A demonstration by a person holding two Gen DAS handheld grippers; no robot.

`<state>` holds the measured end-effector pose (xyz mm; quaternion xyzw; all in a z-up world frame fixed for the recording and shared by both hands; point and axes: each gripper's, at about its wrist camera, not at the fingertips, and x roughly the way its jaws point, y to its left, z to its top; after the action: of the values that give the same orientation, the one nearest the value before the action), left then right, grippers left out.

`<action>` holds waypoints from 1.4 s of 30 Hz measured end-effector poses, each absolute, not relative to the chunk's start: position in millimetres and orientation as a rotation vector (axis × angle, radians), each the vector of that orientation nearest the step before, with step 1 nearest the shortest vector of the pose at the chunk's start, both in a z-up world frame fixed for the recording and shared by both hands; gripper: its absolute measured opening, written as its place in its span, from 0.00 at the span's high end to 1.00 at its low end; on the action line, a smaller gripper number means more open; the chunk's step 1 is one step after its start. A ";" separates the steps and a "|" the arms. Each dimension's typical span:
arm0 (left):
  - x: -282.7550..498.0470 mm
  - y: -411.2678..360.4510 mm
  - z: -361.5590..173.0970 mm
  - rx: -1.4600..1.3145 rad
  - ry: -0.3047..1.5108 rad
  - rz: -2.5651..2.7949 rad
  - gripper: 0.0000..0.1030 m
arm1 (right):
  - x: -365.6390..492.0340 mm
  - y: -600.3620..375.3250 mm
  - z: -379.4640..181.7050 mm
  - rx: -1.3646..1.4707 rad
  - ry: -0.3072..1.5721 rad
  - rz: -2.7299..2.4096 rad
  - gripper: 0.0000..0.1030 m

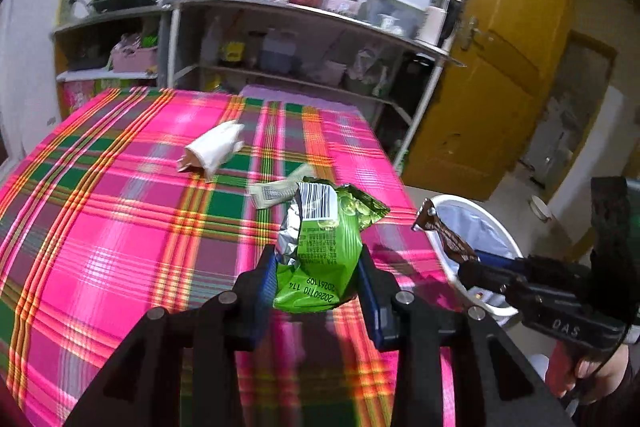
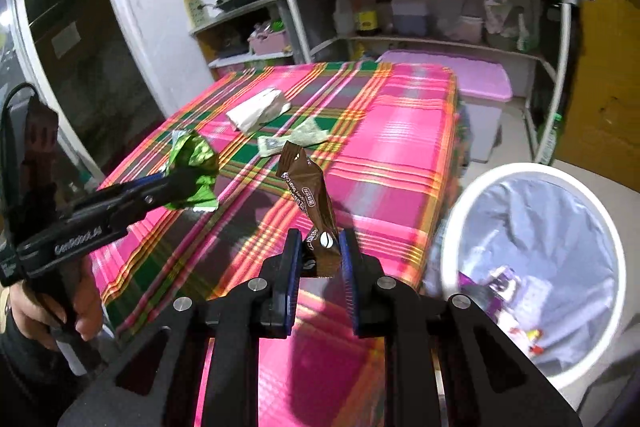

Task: Collect trash
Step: 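Carry the green bag and brown wrapper over the bin and open both grippers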

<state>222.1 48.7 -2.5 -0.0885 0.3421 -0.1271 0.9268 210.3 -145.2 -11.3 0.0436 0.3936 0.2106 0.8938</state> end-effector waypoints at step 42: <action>247.2 -141.1 -20.5 -0.041 0.787 -0.557 0.63 | 172.9 -300.6 -33.0 0.272 0.848 0.127 0.80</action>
<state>247.2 -141.1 -20.5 -0.0196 0.3782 -0.2679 0.8859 172.9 -300.6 -33.0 0.1315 0.4098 0.0615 0.9006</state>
